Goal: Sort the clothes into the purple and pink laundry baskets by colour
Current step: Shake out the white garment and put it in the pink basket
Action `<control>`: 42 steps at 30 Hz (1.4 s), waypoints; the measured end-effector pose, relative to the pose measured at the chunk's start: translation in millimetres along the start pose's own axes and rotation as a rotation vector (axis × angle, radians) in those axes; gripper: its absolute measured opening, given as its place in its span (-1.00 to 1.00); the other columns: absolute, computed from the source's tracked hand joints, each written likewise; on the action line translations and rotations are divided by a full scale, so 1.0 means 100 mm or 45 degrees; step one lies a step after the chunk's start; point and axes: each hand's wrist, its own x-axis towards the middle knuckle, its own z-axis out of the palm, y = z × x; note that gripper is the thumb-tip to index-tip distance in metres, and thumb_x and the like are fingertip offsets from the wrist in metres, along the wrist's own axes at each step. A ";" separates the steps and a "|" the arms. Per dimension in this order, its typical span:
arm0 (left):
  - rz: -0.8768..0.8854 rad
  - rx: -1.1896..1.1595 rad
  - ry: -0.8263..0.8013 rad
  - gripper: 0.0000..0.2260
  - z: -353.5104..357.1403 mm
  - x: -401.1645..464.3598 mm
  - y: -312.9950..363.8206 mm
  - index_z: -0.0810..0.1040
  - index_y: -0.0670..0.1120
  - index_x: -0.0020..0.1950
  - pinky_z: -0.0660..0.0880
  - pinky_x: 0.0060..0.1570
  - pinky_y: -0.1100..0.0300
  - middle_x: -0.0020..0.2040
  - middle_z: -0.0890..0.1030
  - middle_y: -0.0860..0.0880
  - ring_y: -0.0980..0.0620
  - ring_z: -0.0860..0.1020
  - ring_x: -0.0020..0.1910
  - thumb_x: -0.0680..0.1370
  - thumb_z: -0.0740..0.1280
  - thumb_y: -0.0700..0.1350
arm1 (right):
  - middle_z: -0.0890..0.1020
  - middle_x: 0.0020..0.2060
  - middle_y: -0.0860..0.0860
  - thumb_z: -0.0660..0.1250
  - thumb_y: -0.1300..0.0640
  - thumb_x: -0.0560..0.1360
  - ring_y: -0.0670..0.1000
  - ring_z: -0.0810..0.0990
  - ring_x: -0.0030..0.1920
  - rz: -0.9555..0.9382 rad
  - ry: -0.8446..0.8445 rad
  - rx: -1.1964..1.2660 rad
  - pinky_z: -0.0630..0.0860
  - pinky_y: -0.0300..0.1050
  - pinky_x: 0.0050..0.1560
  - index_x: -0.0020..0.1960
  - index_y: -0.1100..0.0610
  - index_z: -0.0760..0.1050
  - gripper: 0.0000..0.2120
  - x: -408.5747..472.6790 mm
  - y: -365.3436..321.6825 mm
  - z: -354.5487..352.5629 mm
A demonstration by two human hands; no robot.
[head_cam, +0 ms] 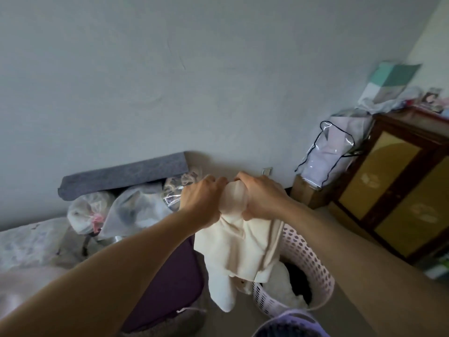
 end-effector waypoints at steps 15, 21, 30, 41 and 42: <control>0.453 -0.206 -0.056 -0.56 1.25 1.37 1.01 0.37 0.08 0.35 0.38 -0.23 0.15 0.15 0.47 0.07 0.00 0.51 0.11 0.48 0.31 -0.12 | 0.55 0.04 -0.03 0.46 0.19 0.28 0.02 0.56 -0.01 0.494 0.032 0.031 0.55 -0.10 -0.08 0.27 0.00 0.31 -0.39 0.27 1.63 0.28; 0.571 -0.237 -0.123 -0.51 1.63 1.80 1.25 0.26 0.05 0.44 0.33 -0.22 0.16 0.23 0.40 0.05 -0.01 0.53 0.08 0.53 0.29 -0.07 | 0.55 0.12 -0.05 0.49 0.15 0.31 0.03 0.55 0.12 0.653 0.108 -0.047 0.49 -0.12 0.02 0.30 -0.03 0.31 -0.37 0.50 2.08 0.51; 0.617 -0.210 -0.237 -0.48 2.33 2.21 1.51 0.23 0.02 0.43 0.49 -0.21 0.09 0.20 0.35 -0.03 -0.09 0.57 -0.04 0.49 0.30 -0.10 | 0.52 0.24 -0.02 0.48 0.19 0.31 0.04 0.49 0.23 0.676 0.219 -0.145 0.36 -0.08 0.25 0.37 0.02 0.31 -0.32 0.67 2.70 1.08; 0.559 -0.105 -0.753 -0.34 3.68 1.61 1.32 0.13 0.05 0.49 0.41 0.31 0.05 0.55 0.05 -0.04 -0.09 0.21 0.49 0.48 0.38 0.05 | 0.32 0.38 0.10 0.28 0.24 0.51 0.12 0.35 0.34 0.824 -0.239 0.076 0.36 0.00 0.33 0.48 0.11 0.12 -0.40 0.59 2.73 2.53; 0.513 -0.146 -0.812 -0.36 3.71 1.55 1.30 0.15 0.05 0.47 0.47 0.24 0.03 0.53 0.12 -0.02 -0.09 0.28 0.44 0.47 0.38 0.03 | 0.32 0.38 0.12 0.28 0.21 0.52 0.12 0.35 0.34 0.820 -0.274 0.094 0.37 0.02 0.32 0.47 0.13 0.13 -0.41 0.56 2.69 2.58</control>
